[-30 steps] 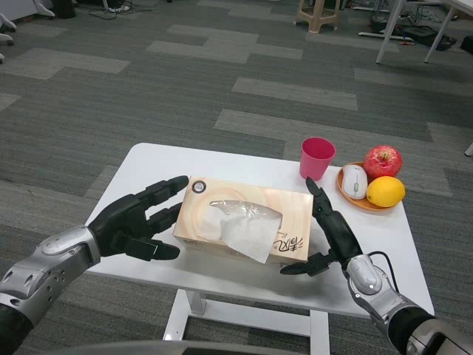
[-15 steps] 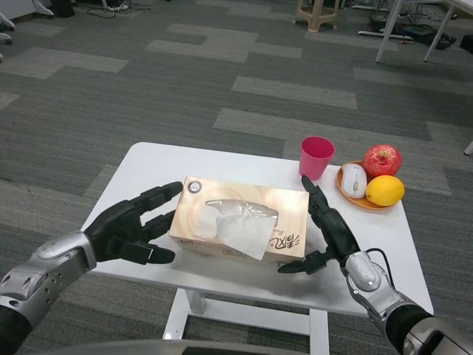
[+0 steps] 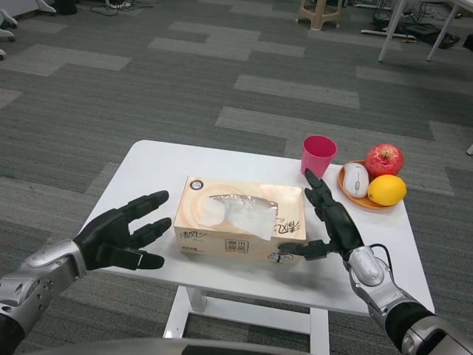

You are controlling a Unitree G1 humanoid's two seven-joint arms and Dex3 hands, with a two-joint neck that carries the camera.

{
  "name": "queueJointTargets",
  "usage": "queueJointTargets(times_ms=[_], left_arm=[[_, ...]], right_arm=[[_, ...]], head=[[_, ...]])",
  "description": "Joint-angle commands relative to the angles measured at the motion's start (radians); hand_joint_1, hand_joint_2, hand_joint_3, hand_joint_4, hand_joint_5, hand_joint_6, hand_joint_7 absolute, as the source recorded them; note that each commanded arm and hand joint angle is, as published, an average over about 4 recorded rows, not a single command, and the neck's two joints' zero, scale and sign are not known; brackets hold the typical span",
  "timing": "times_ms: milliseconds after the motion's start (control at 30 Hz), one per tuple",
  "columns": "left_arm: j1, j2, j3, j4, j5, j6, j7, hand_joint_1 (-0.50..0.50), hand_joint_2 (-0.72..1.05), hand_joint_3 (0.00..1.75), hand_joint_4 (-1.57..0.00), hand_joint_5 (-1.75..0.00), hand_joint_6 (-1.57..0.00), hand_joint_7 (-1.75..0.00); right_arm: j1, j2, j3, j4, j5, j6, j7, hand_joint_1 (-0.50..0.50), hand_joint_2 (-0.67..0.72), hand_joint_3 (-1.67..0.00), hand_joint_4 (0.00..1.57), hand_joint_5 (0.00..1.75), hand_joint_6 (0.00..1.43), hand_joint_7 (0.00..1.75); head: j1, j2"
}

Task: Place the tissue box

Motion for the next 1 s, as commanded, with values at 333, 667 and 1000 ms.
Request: queueJointTargets(times_ms=[333, 667, 1000], left_arm=[[-0.006, -0.01, 0.069, 0.072, -0.045, -0.067, 0.004, 0.5, 1.05, 0.26, 0.0, -0.1, 0.0, 0.0], [-0.015, -0.025, 0.133, 0.1, -0.083, -0.113, 0.007, 0.5, 1.05, 0.26, 0.0, -0.1, 0.0, 0.0], [-0.054, -0.058, 0.165, 0.108, -0.103, -0.27, 0.046, 0.5, 1.05, 0.26, 0.0, -0.1, 0.0, 0.0]], right_arm=[[0.052, -0.021, -0.109, -0.013, 0.004, -0.015, 0.032, -0.25, -0.35, -0.48, 0.0, 0.0, 0.0, 0.0], [0.115, -0.034, -0.226, -0.107, 0.004, -0.018, 0.065, -0.21, -0.29, -0.48, 0.0, 0.0, 0.0, 0.0], [0.153, -0.047, -0.302, -0.263, 0.004, -0.017, 0.065, -0.21, -0.29, -0.48, 0.0, 0.0, 0.0, 0.0]], head=[[0.003, 0.002], [-0.002, 0.009], [-0.01, 0.021]])
